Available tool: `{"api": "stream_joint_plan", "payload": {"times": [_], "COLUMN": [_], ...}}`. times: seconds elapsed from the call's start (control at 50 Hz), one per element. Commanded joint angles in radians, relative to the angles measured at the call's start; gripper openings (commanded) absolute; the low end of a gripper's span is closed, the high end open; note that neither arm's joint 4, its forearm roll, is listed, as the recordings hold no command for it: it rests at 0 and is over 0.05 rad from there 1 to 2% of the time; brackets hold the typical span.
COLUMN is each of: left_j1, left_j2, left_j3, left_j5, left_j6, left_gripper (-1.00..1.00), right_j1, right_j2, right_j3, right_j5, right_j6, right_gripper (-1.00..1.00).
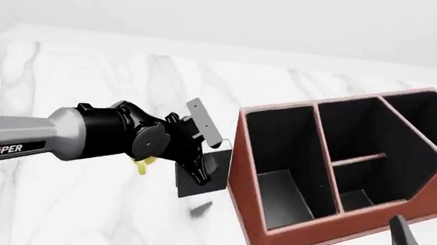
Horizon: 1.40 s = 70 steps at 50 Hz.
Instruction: Pick up the book and place it in the back compartment of the caddy.
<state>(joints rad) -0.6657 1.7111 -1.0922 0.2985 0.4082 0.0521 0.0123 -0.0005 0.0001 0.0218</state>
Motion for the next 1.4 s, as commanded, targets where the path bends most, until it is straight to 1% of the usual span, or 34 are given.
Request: {"api": "stream_joint_plan", "payload": {"times": [0.02, 0.06, 0.1, 0.2, 0.24, 0.32, 0.34, 0.36, 0.44, 0.52, 0.54, 0.58, 0.6, 0.62, 0.66, 0.74, 0.78, 0.8, 0.82, 0.84, 0.86, 0.9, 0.94, 0.96, 1.0, 1.04, 1.06, 1.08, 1.12, 1.14, 1.18, 1.2, 1.34, 1.4], "left_j1": [0.018, 0.024, 0.047, 0.061, 0.069, 0.06, 0.058, 0.058, 0.029, 0.027, 0.025, 0.011, -0.008, -0.02, -0.027, -0.026, -0.038, -0.038, -0.04, -0.017, -0.019, -0.014, -0.015, 0.006, -0.003, -0.001, 0.013, 0.013, 0.02, 0.052, 0.061, 0.056, 0.061, 0.061], "left_j2": [0.06, 0.065, 0.076, 0.088, 0.099, 0.108, 0.106, 0.106, 0.078, 0.068, 0.065, 0.058, 0.058, 0.056, 0.039, 0.016, -0.018, -0.018, -0.032, -0.041, -0.053, -0.078, -0.1, -0.106, -0.123, -0.132, -0.164, -0.164, -0.182, -0.195, -0.186, -0.186, -0.176, -0.172], "left_j3": [0.02, 0.02, 0.02, 0.012, 0.015, 0.023, 0.028, 0.028, 0.021, 0.016, 0.014, 0.026, 0.03, 0.038, 0.044, 0.04, 0.026, 0.026, 0.016, 0.0, -0.017, -0.035, -0.057, -0.07, -0.09, -0.097, -0.155, -0.156, -0.202, -0.602, -0.648, -0.645, -0.711, -0.758], "left_j5": [-0.046, -0.046, -0.051, -0.055, -0.066, -0.083, -0.092, -0.092, -0.074, -0.059, -0.052, -0.044, -0.03, -0.022, -0.012, 0.02, 0.072, 0.072, 0.096, 0.103, 0.131, 0.154, 0.189, 0.192, 0.227, 0.236, 0.299, 0.3, 0.348, 0.61, 0.616, 0.62, 0.639, 0.649], "left_j6": [-0.007, -0.011, 0.001, -0.004, 0.007, -0.009, -0.012, -0.012, -0.049, -0.055, -0.067, -0.081, -0.107, -0.115, -0.128, -0.128, -0.153, -0.153, -0.158, -0.14, -0.15, -0.146, -0.147, -0.126, -0.135, -0.129, -0.119, -0.119, -0.104, 0.01, 0.011, 0.012, 0.017, 0.015], "left_gripper": [1.0, 1.0, 1.0, 1.0, 1.0, 1.0, -1.0, -1.0, -1.0, -1.0, -1.0, -1.0, -1.0, -1.0, -1.0, -1.0, -1.0, -1.0, -1.0, -1.0, -1.0, -1.0, -1.0, -1.0, -1.0, -1.0, -1.0, -1.0, -1.0, -1.0, -1.0, -1.0, -1.0, -1.0], "right_j1": [0.003, 0.003, 0.006, 0.006, 0.006, 0.005, 0.004, 0.004, 0.001, 0.001, 0.002, 0.001, 0.001, 0.001, 0.001, 0.002, 0.002, 0.002, 0.002, 0.001, 0.001, 0.001, 0.001, 0.001, 0.001, 0.001, 0.001, 0.001, 0.0, 0.001, 0.002, 0.002, 0.001, 0.0], "right_j2": [-0.002, -0.001, -0.006, -0.006, -0.008, -0.007, -0.007, -0.007, -0.002, -0.004, -0.005, -0.004, -0.004, -0.005, -0.005, -0.006, -0.007, -0.007, -0.006, -0.006, -0.005, 0.009, -0.001, 0.009, -0.002, 0.005, 0.007, 0.007, -0.002, -0.007, -0.01, -0.01, -0.01, -0.004], "right_j3": [0.0, 0.0, 0.0, 0.0, 0.0, 0.0, 0.0, 0.0, 0.0, 0.0, 0.0, 0.0, 0.0, 0.0, 0.0, 0.0, 0.0, 0.0, 0.0, 0.0, 0.0, 0.0, 0.0, 0.0, 0.0, 0.0, -0.001, -0.001, 0.0, -0.001, 0.0, 0.0, 0.0, 0.0], "right_j5": [0.001, 0.001, 0.003, 0.004, 0.006, 0.006, 0.006, 0.006, 0.002, 0.004, 0.005, 0.004, 0.004, 0.005, 0.005, 0.007, 0.006, 0.006, 0.006, 0.006, 0.005, -0.008, 0.001, -0.009, 0.002, -0.005, -0.007, -0.007, 0.001, 0.005, 0.007, 0.008, 0.008, 0.003], "right_j6": [0.0, 0.0, 0.0, 0.001, 0.002, 0.003, 0.002, 0.002, 0.0, 0.001, 0.001, 0.002, 0.002, 0.002, 0.002, 0.001, 0.001, 0.001, 0.001, 0.001, 0.0, 0.0, -0.001, -0.001, -0.001, -0.001, -0.004, -0.004, -0.005, -0.005, -0.005, -0.005, -0.007, -0.007], "right_gripper": [1.0, 1.0, 1.0, 1.0, 1.0, 1.0, 1.0, 1.0, 1.0, 1.0, 1.0, 1.0, 1.0, 1.0, 1.0, 1.0, 1.0, 1.0, 1.0, 1.0, 1.0, 1.0, 1.0, 1.0, 1.0, 1.0, 1.0, 1.0, 1.0, 1.0, 1.0, 1.0, 1.0, 1.0]}}
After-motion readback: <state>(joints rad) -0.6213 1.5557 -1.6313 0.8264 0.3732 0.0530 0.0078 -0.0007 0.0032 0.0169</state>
